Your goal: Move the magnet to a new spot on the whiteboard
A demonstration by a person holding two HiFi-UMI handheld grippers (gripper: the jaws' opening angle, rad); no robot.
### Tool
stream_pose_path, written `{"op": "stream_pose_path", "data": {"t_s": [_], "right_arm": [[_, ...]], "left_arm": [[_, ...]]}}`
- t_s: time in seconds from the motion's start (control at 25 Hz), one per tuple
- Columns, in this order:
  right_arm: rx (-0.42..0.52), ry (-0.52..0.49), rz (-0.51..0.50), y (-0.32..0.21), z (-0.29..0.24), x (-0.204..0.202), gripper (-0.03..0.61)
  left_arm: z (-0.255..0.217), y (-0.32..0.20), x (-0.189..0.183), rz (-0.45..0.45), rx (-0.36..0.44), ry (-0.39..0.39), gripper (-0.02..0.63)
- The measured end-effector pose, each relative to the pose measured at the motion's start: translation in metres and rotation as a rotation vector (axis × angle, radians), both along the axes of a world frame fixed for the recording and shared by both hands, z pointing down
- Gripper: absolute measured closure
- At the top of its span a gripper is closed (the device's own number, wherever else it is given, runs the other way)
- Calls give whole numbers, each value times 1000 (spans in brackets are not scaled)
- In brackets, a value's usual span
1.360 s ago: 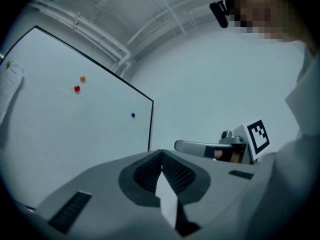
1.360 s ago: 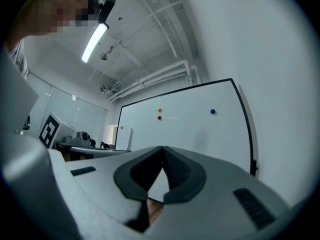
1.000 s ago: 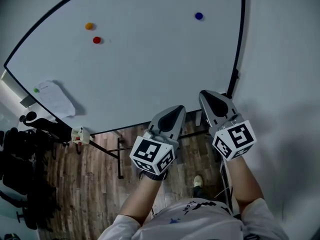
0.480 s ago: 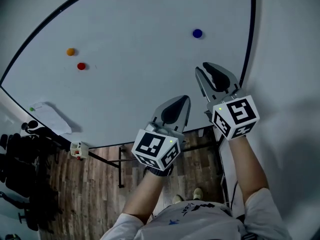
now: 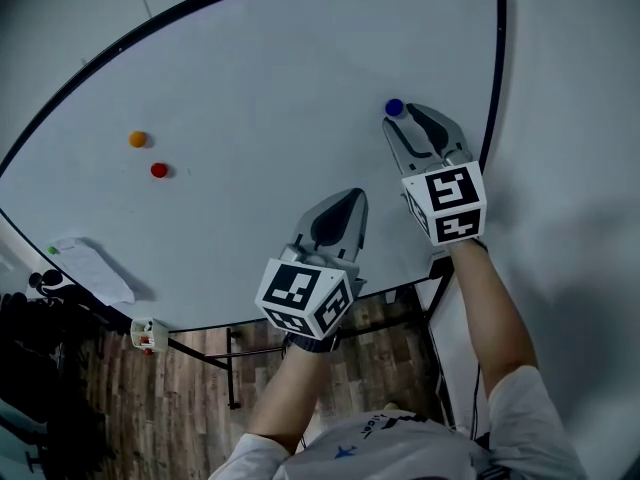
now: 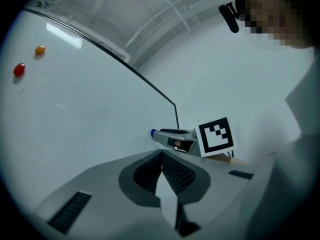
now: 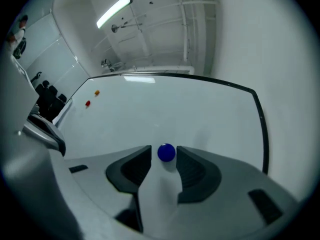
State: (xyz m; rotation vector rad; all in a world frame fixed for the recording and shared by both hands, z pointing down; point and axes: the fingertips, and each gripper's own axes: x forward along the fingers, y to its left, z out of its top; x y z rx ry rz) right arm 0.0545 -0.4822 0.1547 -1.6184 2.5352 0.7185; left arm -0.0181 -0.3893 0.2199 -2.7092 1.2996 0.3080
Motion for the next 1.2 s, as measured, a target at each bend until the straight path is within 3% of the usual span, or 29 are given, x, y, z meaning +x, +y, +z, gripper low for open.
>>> {"op": "stream_pose_path", "data": {"t_s": [0.4,0.72,1.2], "right_arm": [[2,74,95,-17,-3,-9,426],[-12,80,106,-16,-1,-9,449],[18,47,67,43,-1,1,449]], "left_arm": [[6,-10,-9,17,-9,1,601],[11,-8,-10,33,-19,5,601],[15,15,1,87,-22,8,601]]}}
